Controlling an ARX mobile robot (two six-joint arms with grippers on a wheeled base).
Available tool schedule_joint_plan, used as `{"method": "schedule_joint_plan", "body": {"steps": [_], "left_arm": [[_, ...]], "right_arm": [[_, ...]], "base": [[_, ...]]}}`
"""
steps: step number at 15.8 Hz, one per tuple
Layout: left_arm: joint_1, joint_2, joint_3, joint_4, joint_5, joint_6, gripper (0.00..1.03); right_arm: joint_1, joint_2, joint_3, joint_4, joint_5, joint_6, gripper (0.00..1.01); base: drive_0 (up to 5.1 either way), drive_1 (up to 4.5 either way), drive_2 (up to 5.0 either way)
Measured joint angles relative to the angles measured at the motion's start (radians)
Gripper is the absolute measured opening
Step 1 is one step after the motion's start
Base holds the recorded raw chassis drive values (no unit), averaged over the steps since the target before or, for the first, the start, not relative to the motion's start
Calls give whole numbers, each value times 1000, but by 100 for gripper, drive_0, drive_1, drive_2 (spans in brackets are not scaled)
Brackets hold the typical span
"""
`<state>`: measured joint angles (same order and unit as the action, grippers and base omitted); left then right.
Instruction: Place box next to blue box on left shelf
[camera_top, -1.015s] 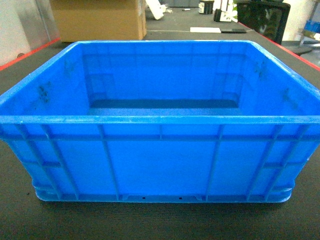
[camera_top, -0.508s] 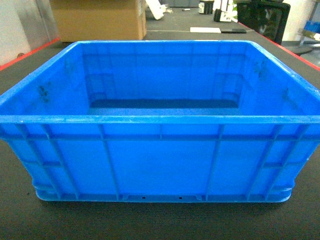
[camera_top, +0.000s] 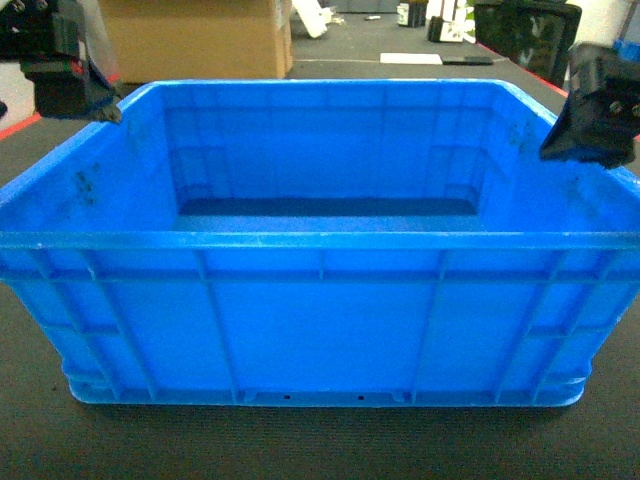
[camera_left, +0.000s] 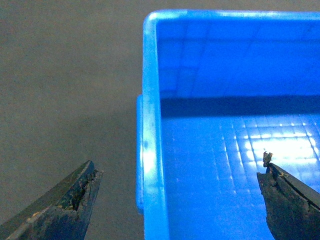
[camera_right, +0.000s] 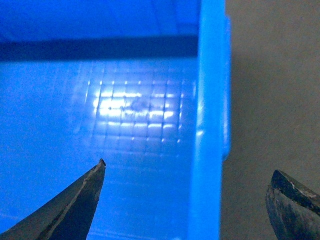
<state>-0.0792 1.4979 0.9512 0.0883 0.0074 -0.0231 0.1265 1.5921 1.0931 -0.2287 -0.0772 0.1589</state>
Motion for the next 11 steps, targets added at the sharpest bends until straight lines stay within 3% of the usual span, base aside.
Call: {"method": "schedule_joint_plan", "body": {"steps": [2,11], "left_arm": [[-4,37,44,-117,19,-30,98],[-34,76,87,-312,-23,-26,98]], "right_arm": [[6,47,47,-75,3,26,98],[5,109,92,-156,56,53,98]], "base": [[0,0,0],[0,0,0]]}}
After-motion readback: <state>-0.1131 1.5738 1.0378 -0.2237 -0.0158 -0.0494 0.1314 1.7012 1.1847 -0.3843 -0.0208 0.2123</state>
